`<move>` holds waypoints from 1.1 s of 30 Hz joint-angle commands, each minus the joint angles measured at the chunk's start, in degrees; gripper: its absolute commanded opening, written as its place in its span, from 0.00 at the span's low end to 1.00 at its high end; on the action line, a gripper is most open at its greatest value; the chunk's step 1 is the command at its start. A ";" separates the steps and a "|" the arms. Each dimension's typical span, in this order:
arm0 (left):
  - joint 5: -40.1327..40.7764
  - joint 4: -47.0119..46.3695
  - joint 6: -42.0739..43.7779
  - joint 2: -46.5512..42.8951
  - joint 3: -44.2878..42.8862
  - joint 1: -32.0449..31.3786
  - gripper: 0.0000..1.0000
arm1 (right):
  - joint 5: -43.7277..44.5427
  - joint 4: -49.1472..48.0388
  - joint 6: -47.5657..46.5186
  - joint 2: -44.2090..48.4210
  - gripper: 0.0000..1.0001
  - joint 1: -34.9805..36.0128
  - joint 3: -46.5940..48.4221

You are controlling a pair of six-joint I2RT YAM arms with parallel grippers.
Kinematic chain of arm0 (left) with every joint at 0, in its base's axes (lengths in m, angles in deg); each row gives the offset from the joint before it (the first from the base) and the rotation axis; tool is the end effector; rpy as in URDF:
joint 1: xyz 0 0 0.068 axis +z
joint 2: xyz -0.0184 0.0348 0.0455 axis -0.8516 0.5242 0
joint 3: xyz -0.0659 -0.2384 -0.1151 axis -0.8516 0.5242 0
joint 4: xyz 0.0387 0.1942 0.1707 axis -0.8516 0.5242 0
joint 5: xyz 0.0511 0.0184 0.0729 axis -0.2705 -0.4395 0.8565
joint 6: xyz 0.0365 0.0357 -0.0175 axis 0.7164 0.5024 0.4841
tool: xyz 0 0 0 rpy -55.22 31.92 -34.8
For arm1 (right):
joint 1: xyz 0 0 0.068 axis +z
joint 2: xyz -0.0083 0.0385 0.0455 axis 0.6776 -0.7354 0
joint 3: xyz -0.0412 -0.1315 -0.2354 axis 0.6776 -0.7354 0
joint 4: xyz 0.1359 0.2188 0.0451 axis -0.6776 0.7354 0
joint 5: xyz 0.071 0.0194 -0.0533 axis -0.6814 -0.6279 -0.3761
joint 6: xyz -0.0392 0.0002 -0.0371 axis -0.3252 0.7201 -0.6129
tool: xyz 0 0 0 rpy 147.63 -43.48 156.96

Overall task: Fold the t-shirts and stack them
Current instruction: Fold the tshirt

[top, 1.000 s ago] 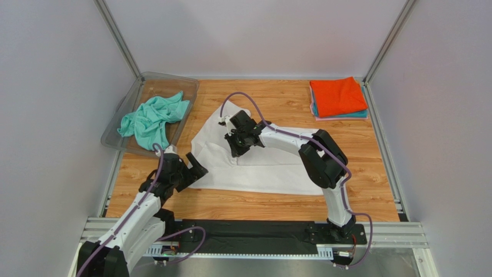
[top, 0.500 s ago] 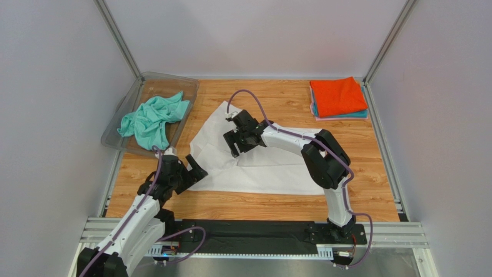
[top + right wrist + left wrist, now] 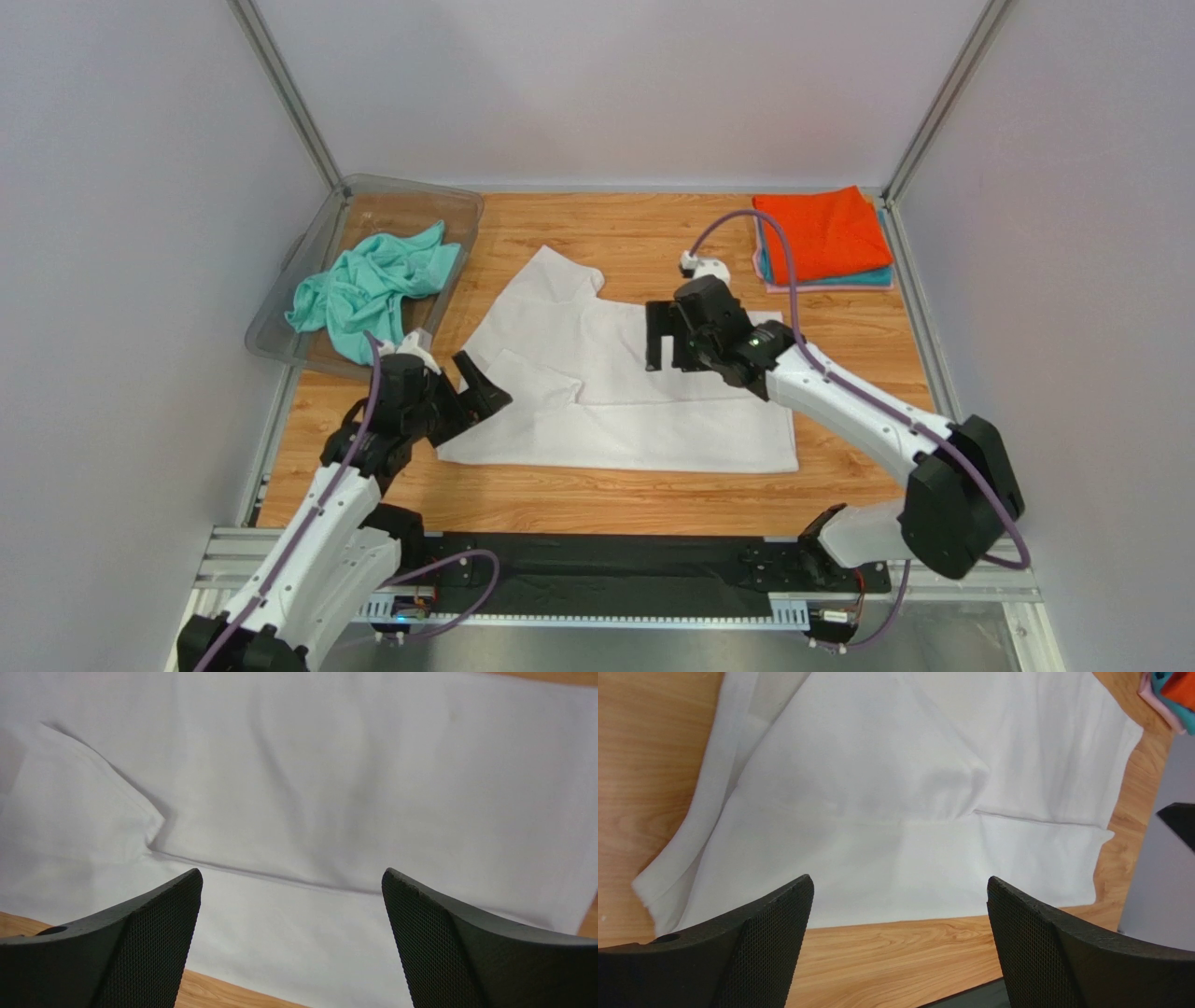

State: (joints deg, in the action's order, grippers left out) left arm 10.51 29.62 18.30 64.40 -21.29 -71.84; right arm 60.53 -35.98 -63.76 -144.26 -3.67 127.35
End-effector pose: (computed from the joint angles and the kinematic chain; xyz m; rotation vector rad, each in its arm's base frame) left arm 0.1418 -0.0401 0.2032 -0.5894 2.3232 -0.7134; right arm 0.2390 0.1841 0.2633 -0.1954 2.4082 0.2678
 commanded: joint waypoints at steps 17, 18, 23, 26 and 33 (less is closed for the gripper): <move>-8.94 -30.80 0.19 32.65 -1.23 -1.49 1.00 | -1.40 -0.17 9.67 7.95 1.00 -8.04 -25.45; -8.59 -30.80 -0.60 32.12 -0.09 -1.58 1.00 | -1.48 0.01 10.29 7.95 1.00 -7.96 -25.90; -7.01 -27.65 -0.87 28.17 5.55 -2.37 1.00 | -3.15 1.76 15.12 9.97 1.00 -8.04 -30.20; -6.74 -22.92 -1.31 24.84 7.39 -3.07 1.00 | -5.60 3.43 18.99 12.95 1.00 -7.87 -33.54; -3.14 -9.02 -3.94 10.17 10.47 -3.86 1.00 | -4.83 12.48 25.41 22.01 1.00 -5.32 -36.71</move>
State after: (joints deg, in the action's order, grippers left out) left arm 4.02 8.31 15.81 78.76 -12.88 -75.32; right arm 57.89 -33.23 -44.48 -123.28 -10.41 93.54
